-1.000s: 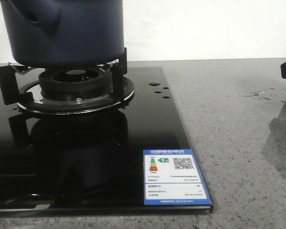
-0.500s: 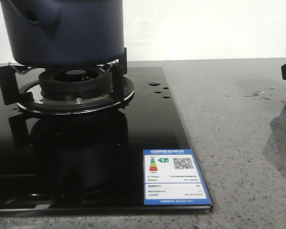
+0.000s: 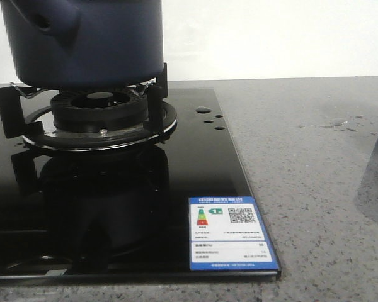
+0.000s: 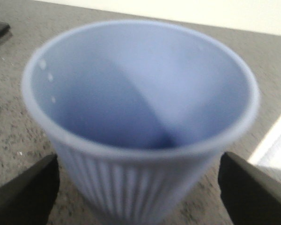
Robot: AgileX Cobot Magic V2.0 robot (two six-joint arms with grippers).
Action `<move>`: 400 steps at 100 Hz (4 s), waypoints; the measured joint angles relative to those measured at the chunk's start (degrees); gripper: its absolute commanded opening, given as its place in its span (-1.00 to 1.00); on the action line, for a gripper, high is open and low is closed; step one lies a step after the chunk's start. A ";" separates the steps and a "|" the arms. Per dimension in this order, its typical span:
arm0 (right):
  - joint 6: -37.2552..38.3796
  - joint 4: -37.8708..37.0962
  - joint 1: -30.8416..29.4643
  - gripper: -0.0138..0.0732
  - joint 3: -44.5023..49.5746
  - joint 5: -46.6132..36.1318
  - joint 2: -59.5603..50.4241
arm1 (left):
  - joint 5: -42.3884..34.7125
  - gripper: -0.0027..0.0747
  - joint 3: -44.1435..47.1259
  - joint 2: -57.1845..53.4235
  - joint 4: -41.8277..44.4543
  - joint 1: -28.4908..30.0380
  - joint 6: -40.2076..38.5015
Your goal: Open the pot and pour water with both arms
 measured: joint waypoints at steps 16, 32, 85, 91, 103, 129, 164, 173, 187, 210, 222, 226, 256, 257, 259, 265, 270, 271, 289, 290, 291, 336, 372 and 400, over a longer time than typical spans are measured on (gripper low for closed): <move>4.41 0.00 0.00 0.75 2.37 6.14 -9.09 | 0.00 0.00 0.00 0.00 -0.18 -0.55 0.00; 7.10 0.09 0.00 0.75 4.98 11.73 -18.91 | -0.45 0.00 0.00 0.13 -0.32 -4.23 0.00; 7.48 1.14 5.13 0.75 8.07 30.69 -44.02 | -6.08 0.00 0.00 10.80 -0.34 -18.48 0.00; 7.48 1.27 5.25 0.75 8.07 31.36 -45.35 | -7.30 0.00 0.00 12.49 -0.34 -19.29 0.00; 7.48 1.37 5.25 0.75 8.07 31.90 -46.63 | -8.14 0.00 0.00 15.09 -0.34 -19.65 0.00; 7.48 1.47 5.25 0.75 8.07 32.48 -46.85 | -8.91 0.00 0.00 17.92 -0.34 -19.86 0.00; 7.48 1.47 5.25 0.75 8.07 32.50 -46.85 | -10.28 0.00 0.00 18.98 -0.34 -19.86 0.00; 7.49 1.47 5.25 0.75 8.07 32.50 -46.85 | -10.28 0.00 0.00 18.98 -0.34 -19.86 0.00; 7.49 1.47 5.25 0.75 8.07 32.50 -46.85 | -10.28 0.00 0.00 18.98 -0.34 -19.86 0.00; 7.49 1.47 5.25 0.75 8.07 32.50 -46.85 | -10.28 0.00 0.22 18.98 -0.34 -19.45 0.22; 7.49 1.47 5.25 0.75 8.07 32.50 -46.85 | -10.16 0.00 0.24 18.98 -0.34 -18.85 0.22; 7.49 1.47 5.25 0.75 8.07 32.50 -46.85 | -10.05 0.00 0.34 18.98 -0.34 -18.74 0.22; 7.59 1.47 5.25 0.75 8.07 32.50 -46.85 | -7.90 0.00 0.34 18.98 -0.34 -18.63 0.22; 7.59 1.47 5.25 0.75 8.07 32.50 -46.85 | -7.90 0.00 0.34 18.98 -0.34 -18.63 0.22; 7.59 1.47 5.25 0.75 8.07 32.50 -46.85 | -7.85 0.00 0.34 18.98 -0.34 -18.63 0.22; 7.59 1.47 5.25 0.75 8.07 32.50 -46.85 | -7.85 0.00 0.34 18.98 -0.34 -18.63 0.22; 7.59 1.47 5.25 0.75 8.07 32.50 -46.85 | -7.85 0.01 0.34 18.98 -0.34 -18.63 0.22; 7.59 1.47 5.25 0.75 8.07 32.50 -46.85 | -7.76 0.02 0.34 18.98 -0.34 -18.63 0.22; 7.59 1.57 5.25 0.75 8.07 32.50 -46.85 | -7.39 0.42 0.34 18.98 -0.34 -18.63 0.22; 7.59 1.57 5.25 0.75 8.07 32.50 -46.85 | -7.39 0.44 0.34 18.98 -0.34 -18.63 0.22; 7.59 1.57 5.25 0.75 8.07 32.50 -46.85 | -7.39 0.46 0.34 18.98 -0.34 -18.63 0.22; 7.59 1.57 5.25 0.75 8.07 30.93 -46.85 | -7.63 0.51 0.34 12.18 -0.34 -18.63 0.22; 7.59 1.47 5.25 -0.10 5.75 10.57 -46.46 | -7.91 0.12 0.34 0.76 -0.34 -12.70 0.26; 9.37 1.36 5.25 -0.84 -1.55 7.30 -40.64 | -1.53 -0.97 0.23 -5.38 -0.04 -5.79 0.26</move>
